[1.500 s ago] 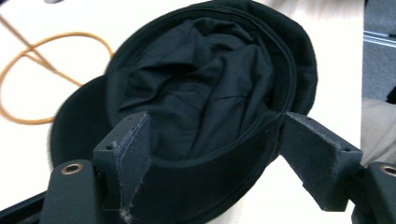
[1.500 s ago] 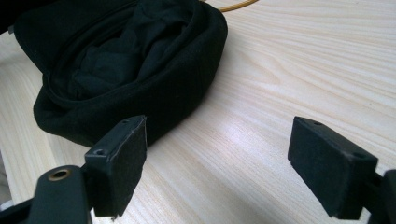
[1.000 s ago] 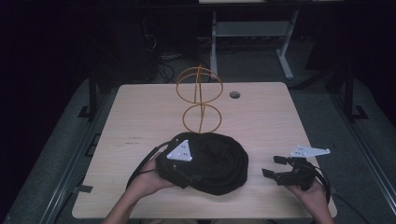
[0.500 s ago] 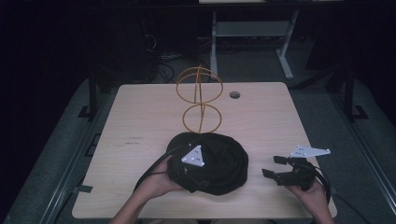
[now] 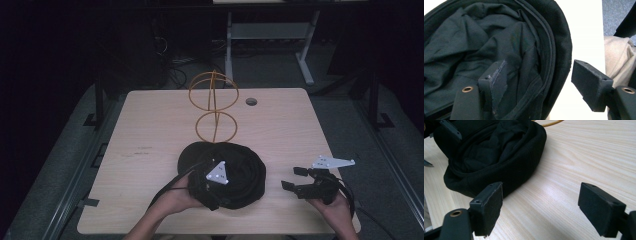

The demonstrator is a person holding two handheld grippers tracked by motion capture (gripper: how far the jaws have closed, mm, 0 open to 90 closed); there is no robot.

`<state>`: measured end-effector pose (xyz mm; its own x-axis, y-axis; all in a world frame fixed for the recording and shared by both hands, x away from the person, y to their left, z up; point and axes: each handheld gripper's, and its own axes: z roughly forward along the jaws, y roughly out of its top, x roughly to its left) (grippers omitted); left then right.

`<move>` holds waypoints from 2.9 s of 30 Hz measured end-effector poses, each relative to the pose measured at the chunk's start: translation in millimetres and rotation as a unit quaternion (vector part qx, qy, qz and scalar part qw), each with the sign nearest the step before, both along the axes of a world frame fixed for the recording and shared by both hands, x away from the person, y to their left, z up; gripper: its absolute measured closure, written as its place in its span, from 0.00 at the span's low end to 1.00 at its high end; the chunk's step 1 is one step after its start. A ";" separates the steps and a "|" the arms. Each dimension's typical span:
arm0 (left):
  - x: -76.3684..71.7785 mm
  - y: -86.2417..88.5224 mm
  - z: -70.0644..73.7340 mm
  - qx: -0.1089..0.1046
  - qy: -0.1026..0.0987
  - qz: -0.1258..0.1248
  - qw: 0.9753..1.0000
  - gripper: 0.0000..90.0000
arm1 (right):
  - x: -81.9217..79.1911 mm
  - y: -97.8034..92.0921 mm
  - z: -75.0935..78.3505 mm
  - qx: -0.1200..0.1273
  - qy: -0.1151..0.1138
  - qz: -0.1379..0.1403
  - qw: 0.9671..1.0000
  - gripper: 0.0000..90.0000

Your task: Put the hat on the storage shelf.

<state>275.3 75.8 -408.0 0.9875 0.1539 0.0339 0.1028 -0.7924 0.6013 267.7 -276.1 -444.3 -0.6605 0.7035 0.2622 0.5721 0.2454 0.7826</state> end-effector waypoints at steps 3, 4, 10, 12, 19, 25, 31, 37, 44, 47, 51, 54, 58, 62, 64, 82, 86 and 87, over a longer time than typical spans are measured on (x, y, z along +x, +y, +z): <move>-0.9 -3.0 -3.1 0.014 -0.002 -0.010 1.000 0.32 | -0.3 0.1 0.3 0.000 -0.001 0.001 1.000 0.21; -2.5 -3.5 -4.4 0.012 -0.005 -0.015 1.000 0.35 | -0.4 0.1 0.4 0.000 -0.001 0.001 1.000 0.21; -2.9 -6.1 -10.6 0.022 0.007 -0.019 1.000 0.43 | -0.3 -0.6 -0.1 -0.001 0.001 0.002 1.000 0.22; -3.4 -7.4 -12.8 0.025 0.008 -0.019 0.999 0.44 | -0.3 -0.6 0.0 -0.002 -0.001 0.002 1.000 0.22; -3.5 -11.6 -18.6 0.044 0.016 -0.024 0.999 0.47 | -0.4 -0.6 -0.7 -0.004 0.004 0.002 1.000 0.22; -5.1 -13.2 -19.9 0.055 0.015 -0.036 0.998 0.52 | -0.1 -0.9 -1.6 -0.006 0.004 0.003 1.000 0.22; -5.7 -16.8 -22.0 0.080 0.012 -0.036 0.996 0.58 | 0.0 -0.8 -1.9 -0.006 0.004 0.003 1.000 0.21; -8.5 -26.0 -27.3 0.134 -0.008 -0.037 0.990 0.67 | -0.2 -0.7 -2.1 -0.006 0.005 0.003 1.000 0.21; -7.9 -31.1 -27.8 0.156 -0.012 -0.042 0.987 0.77 | 0.0 -1.1 -3.0 -0.006 0.006 0.003 1.000 0.21; -8.5 -32.3 -26.6 0.156 -0.017 -0.035 0.987 0.80 | 0.0 -1.3 -3.9 -0.006 0.009 0.003 1.000 0.21; -6.5 -31.2 -23.6 0.144 -0.007 -0.032 0.989 0.82 | 0.6 -2.9 -4.9 -0.003 0.011 0.002 1.000 0.21; -3.0 -27.3 -18.6 0.129 0.009 -0.037 0.991 0.83 | 0.7 -4.3 -5.4 -0.001 0.011 -0.001 1.000 0.21; 0.5 -19.0 -4.4 0.073 0.030 -0.047 0.996 0.84 | 1.1 -4.7 -6.5 0.000 0.009 -0.002 1.000 0.21; 4.6 -12.3 7.8 0.018 0.056 -0.052 0.997 0.85 | 1.4 -5.0 -6.2 0.003 0.011 -0.006 1.000 0.21; 7.3 -10.5 14.4 0.000 0.064 -0.054 0.996 0.85 | 2.2 -5.6 -6.2 0.006 0.010 -0.009 1.000 0.21; 24.8 10.4 56.4 -0.156 0.115 -0.066 0.979 0.85 | -2.4 -2.2 10.0 0.023 -0.020 -0.006 1.000 0.21; 24.2 9.9 61.7 -0.170 0.118 -0.070 0.976 0.85 | -5.5 1.2 18.8 0.028 -0.036 0.002 0.999 0.21; 24.4 9.6 63.6 -0.171 0.117 -0.071 0.976 0.85 | -6.4 2.5 21.0 0.028 -0.038 0.003 0.999 0.21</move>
<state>299.8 85.4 -344.4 0.9741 -0.0225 -0.2251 0.1732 -0.5661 0.8059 261.2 -273.6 -423.4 -0.6846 0.6846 0.2502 0.5091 0.2035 0.8363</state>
